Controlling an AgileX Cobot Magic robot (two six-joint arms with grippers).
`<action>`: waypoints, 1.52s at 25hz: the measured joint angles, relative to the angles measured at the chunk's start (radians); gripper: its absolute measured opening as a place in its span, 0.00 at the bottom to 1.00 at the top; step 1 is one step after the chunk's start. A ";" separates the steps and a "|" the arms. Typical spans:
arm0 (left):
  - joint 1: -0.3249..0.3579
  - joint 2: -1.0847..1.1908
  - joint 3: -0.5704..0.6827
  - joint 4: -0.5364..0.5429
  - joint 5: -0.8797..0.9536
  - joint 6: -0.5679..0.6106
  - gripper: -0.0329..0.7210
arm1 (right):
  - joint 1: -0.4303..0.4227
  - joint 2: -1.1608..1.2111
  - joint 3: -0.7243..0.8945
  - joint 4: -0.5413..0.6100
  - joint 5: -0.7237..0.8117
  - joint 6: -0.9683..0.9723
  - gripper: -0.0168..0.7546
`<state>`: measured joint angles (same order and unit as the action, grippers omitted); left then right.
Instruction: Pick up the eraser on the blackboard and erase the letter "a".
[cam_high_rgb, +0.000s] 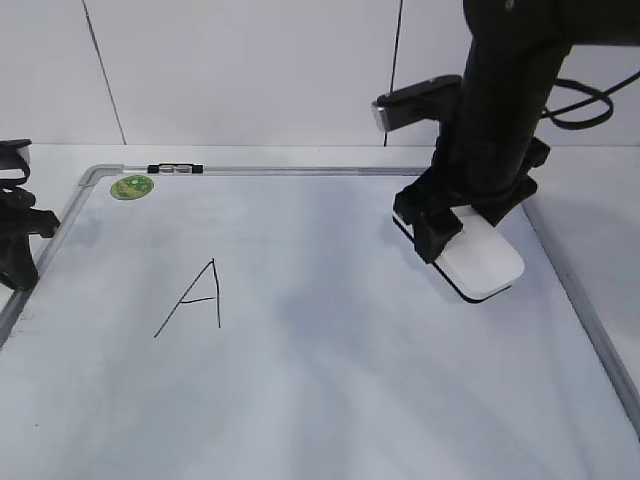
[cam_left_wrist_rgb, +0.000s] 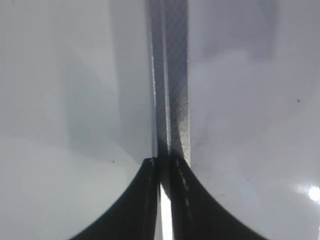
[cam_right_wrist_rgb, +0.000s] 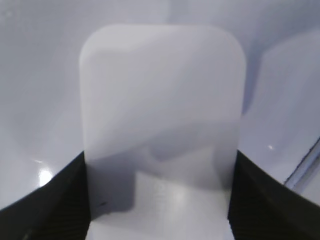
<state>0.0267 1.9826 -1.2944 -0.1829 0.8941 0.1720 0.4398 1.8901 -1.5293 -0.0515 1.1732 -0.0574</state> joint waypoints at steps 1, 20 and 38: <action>0.000 0.000 0.000 0.000 0.000 0.000 0.10 | 0.000 -0.018 -0.008 0.000 0.005 0.000 0.76; 0.000 0.000 0.000 0.000 0.000 0.000 0.10 | -0.182 -0.036 0.156 -0.028 -0.073 0.074 0.76; 0.000 0.000 0.000 0.000 0.000 0.000 0.11 | -0.281 0.006 0.175 0.014 -0.208 0.133 0.76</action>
<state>0.0267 1.9826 -1.2944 -0.1829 0.8941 0.1720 0.1586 1.8965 -1.3543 -0.0379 0.9651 0.0754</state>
